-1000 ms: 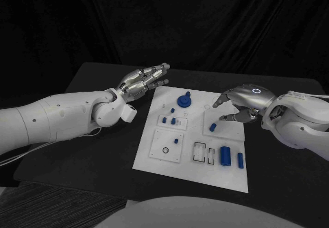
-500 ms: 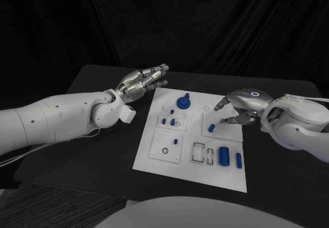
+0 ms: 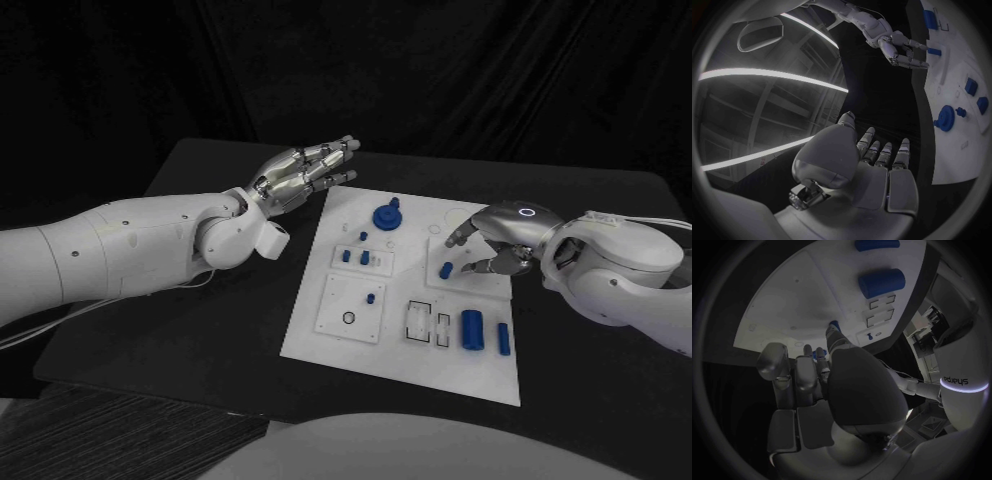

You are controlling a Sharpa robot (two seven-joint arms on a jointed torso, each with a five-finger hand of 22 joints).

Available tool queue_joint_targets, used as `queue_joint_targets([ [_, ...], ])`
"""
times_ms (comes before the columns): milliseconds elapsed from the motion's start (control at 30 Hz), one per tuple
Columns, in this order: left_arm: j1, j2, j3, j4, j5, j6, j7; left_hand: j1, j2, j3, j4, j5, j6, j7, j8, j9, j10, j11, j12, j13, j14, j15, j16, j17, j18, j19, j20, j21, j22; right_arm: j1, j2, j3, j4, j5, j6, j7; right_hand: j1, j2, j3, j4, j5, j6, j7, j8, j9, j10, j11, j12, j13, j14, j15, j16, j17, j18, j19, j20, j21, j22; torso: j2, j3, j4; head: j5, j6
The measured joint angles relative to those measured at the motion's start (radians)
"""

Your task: Assemble the parts on the task board

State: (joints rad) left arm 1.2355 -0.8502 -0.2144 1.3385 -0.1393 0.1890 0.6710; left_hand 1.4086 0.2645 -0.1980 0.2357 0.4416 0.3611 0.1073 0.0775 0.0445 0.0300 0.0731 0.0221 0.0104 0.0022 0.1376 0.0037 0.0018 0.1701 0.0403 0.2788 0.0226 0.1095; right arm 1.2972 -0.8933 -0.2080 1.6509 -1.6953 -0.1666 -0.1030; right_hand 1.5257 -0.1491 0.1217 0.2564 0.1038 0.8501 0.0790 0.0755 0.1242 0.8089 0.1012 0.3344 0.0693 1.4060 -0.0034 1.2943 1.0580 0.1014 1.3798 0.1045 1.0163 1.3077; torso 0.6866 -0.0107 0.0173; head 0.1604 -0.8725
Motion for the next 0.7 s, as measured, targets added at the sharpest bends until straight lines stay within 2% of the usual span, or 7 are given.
queue_joint_targets([
  [233, -0.005, -0.001, 0.0, -0.001, 0.0, 0.0, 0.0, 0.0, 0.0, 0.003, -0.003, 0.0, 0.0, 0.0, 0.0, 0.001, 0.0, 0.0, 0.0, 0.0, 0.0, 0.0, 0.0, 0.0, 0.0, 0.0, 0.0, 0.0, 0.0, -0.015, 0.013, 0.0, -0.006, 0.001, 0.013, 0.009, 0.003, -0.003, 0.0, 0.0, 0.0, -0.004, -0.004, 0.0, -0.002, 0.009, -0.002, 0.0, 0.0, -0.004, -0.004, -0.001, 0.004, 0.0, -0.001, 0.001, -0.002, 0.0, 0.001, -0.0014, 0.0037, -0.005, 0.0],
  [433, -0.012, -0.001, 0.0, -0.001, 0.0, 0.001, 0.0, 0.0, 0.0, 0.003, -0.003, 0.0, 0.004, 0.004, 0.0, 0.001, 0.0, 0.0, 0.0, 0.0, 0.0, 0.0, 0.0, 0.0, 0.0, 0.0, 0.0, 0.0, 0.0, -0.026, 0.023, 0.0, -0.01, 0.001, 0.016, 0.018, 0.012, 0.005, -0.002, -0.01, 0.001, -0.004, -0.004, 0.0, -0.002, 0.046, -0.005, 0.016, 0.006, -0.004, -0.004, -0.001, 0.015, 0.0, -0.001, 0.001, 0.006, 0.0, 0.001, -0.002, 0.0043, -0.008, 0.0],
  [633, -0.016, -0.001, 0.0, -0.003, 0.0, 0.001, -0.001, 0.0, 0.0, 0.003, -0.003, 0.0, 0.003, 0.004, 0.0, 0.001, 0.0, 0.0, 0.0, 0.0, 0.0, 0.0, 0.0, 0.0, 0.0, 0.0, 0.0, 0.0, 0.0, -0.031, 0.032, 0.0, -0.011, 0.001, 0.015, 0.031, 0.015, 0.009, -0.002, -0.015, 0.026, 0.016, 0.006, 0.011, 0.002, 0.075, -0.007, 0.023, 0.01, -0.001, -0.006, 0.004, 0.018, 0.0, 0.003, -0.003, 0.011, 0.0, 0.0, -0.002, 0.0037, -0.006, 0.0],
  [700, -0.017, -0.001, 0.0, -0.003, 0.0, 0.001, -0.001, 0.004, 0.004, 0.003, -0.003, 0.0, 0.004, 0.004, 0.004, 0.001, 0.0, 0.0, 0.0, 0.0, 0.0, 0.0, 0.0, 0.0, 0.0, 0.0, 0.0, 0.0, 0.0, -0.032, 0.036, 0.0, -0.012, 0.001, 0.014, 0.036, 0.015, 0.022, 0.003, -0.02, 0.044, 0.037, 0.011, 0.023, 0.008, 0.089, -0.008, 0.027, 0.011, 0.0, -0.007, 0.004, 0.019, 0.0, 0.003, -0.003, 0.011, 0.0, 0.0, -0.0021, 0.0034, -0.005, 0.0],
])
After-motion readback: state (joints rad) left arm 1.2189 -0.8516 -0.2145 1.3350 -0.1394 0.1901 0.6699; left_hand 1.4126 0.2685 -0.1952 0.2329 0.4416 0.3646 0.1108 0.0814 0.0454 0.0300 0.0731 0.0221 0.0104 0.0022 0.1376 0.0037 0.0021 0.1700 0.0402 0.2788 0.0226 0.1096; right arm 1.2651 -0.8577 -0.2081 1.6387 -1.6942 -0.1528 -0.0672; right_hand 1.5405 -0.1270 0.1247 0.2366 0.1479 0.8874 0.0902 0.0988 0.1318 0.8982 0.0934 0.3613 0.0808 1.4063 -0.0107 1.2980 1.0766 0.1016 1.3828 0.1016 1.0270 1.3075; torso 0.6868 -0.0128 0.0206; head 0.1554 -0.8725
